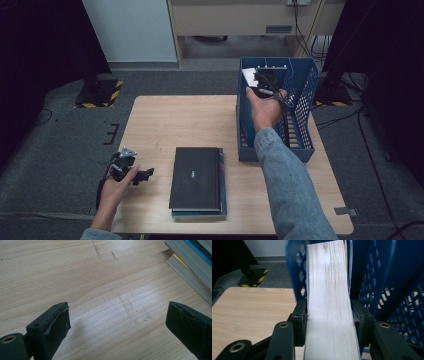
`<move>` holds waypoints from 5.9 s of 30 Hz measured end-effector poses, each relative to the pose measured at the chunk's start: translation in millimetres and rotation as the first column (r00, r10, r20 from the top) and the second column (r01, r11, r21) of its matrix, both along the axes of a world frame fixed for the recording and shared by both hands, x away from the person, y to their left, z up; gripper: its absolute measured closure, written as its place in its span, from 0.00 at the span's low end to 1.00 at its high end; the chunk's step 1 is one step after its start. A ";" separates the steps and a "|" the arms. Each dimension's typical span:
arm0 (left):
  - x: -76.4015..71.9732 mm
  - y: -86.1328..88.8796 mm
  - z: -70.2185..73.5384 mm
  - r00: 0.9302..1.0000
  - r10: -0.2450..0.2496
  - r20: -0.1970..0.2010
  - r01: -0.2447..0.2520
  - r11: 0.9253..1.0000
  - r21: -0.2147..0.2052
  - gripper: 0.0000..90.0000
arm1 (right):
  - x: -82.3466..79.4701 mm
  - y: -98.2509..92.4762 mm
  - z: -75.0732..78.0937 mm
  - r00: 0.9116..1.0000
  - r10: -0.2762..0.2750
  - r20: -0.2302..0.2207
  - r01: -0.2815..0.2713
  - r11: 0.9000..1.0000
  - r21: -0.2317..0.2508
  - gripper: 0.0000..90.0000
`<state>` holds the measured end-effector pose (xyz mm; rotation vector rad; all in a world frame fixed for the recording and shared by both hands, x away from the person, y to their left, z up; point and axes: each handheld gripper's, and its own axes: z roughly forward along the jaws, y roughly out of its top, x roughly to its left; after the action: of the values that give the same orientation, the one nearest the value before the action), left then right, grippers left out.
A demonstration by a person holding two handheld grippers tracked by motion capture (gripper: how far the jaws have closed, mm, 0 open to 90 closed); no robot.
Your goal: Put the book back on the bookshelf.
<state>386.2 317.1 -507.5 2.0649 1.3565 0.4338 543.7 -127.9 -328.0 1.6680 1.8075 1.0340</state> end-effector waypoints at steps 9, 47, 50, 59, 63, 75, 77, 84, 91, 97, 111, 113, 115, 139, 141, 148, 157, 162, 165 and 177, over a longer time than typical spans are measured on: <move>0.1 -1.1 -0.5 1.000 0.001 0.003 -0.001 1.000 0.003 0.06 | -21.3 -12.9 11.6 0.994 0.093 -0.048 -0.090 0.994 0.067 0.49; -1.5 -0.2 1.4 1.000 -0.015 0.018 0.015 1.000 0.018 0.06 | -57.2 -23.7 -2.0 0.969 0.244 0.034 -0.245 0.969 0.027 0.15; -2.7 0.5 2.8 1.000 -0.007 0.027 0.007 1.000 0.023 0.06 | -66.1 -27.2 -5.8 0.965 0.260 0.040 -0.261 0.965 0.027 0.13; -10.3 1.5 5.5 0.999 -0.010 0.050 0.010 1.000 0.005 0.07 | -95.6 -41.8 -26.3 0.946 0.317 0.063 -0.320 0.947 0.038 0.12; -13.4 0.5 5.7 0.998 -0.010 0.059 0.010 1.000 0.001 0.07 | -108.8 -43.8 -33.3 0.937 0.340 0.084 -0.341 0.940 0.002 0.12; -16.9 -3.3 15.1 0.994 -0.010 0.110 0.017 0.997 -0.070 0.08 | -142.3 -32.0 -48.8 0.896 0.436 0.083 -0.440 0.897 0.039 0.21; -18.3 -3.1 17.7 0.993 -0.005 0.120 0.015 0.996 -0.086 0.08 | -143.1 -29.7 -51.0 0.900 0.429 0.074 -0.433 0.900 0.046 0.23; -21.1 -12.6 23.4 0.990 -0.031 0.135 0.043 0.995 -0.087 0.08 | -142.7 -14.5 -62.6 0.896 0.442 0.045 -0.443 0.896 0.022 0.28; -25.8 -31.8 28.3 0.985 -0.072 0.158 0.088 0.991 -0.096 0.07 | -145.0 4.1 -75.9 0.881 0.472 0.019 -0.472 0.882 -0.013 0.28; -28.4 -41.4 28.8 0.983 -0.089 0.159 0.107 0.989 -0.104 0.07 | -150.7 20.1 -83.0 0.871 0.491 0.005 -0.491 0.871 -0.022 0.28; -43.5 -60.4 36.3 0.979 -0.122 0.165 0.149 0.976 -0.160 0.10 | -178.2 54.1 -122.1 0.822 0.568 -0.044 -0.568 0.823 -0.008 0.17; -45.1 -64.0 37.9 0.978 -0.134 0.163 0.163 0.970 -0.181 0.10 | -179.0 57.6 -124.3 0.809 0.585 -0.052 -0.586 0.810 -0.005 0.13; -45.3 -69.6 39.6 0.976 -0.147 0.162 0.176 0.968 -0.180 0.11 | -179.7 60.2 -126.3 0.799 0.599 -0.056 -0.600 0.800 0.002 0.11; -17.7 -101.2 29.4 0.961 -0.274 0.042 0.276 0.937 -0.214 0.23 | -176.7 58.5 -137.8 0.750 0.654 -0.098 -0.654 0.756 0.037 0.11; -16.2 -102.5 28.0 0.961 -0.273 0.037 0.274 0.935 -0.227 0.22 | -176.6 57.1 -138.0 0.755 0.647 -0.103 -0.646 0.762 0.044 0.11; -10.3 -108.2 29.5 0.957 -0.290 0.015 0.286 0.931 -0.225 0.21 | -175.7 53.7 -143.0 0.758 0.640 -0.125 -0.641 0.767 0.041 0.11; -2.2 -123.5 31.4 0.939 -0.344 -0.005 0.335 0.917 -0.215 0.21 | -175.2 51.6 -151.0 0.743 0.652 -0.150 -0.646 0.758 0.093 0.09; -3.1 -131.7 31.2 0.932 -0.362 -0.003 0.353 0.911 -0.214 0.21 | -173.4 46.2 -152.4 0.736 0.655 -0.172 -0.643 0.756 0.123 0.08; -3.1 -135.2 31.6 0.929 -0.369 -0.007 0.360 0.909 -0.211 0.21 | -173.1 42.6 -153.9 0.732 0.658 -0.179 -0.643 0.753 0.140 0.07; -1.5 -138.5 33.9 0.929 -0.369 -0.031 0.357 0.913 -0.198 0.21 | -166.4 37.4 -162.3 0.717 0.675 -0.173 -0.646 0.737 0.200 0.02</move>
<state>384.7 178.6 -473.6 2.1232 0.9730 0.0700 377.2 -90.5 -490.3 1.2381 2.6638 1.2895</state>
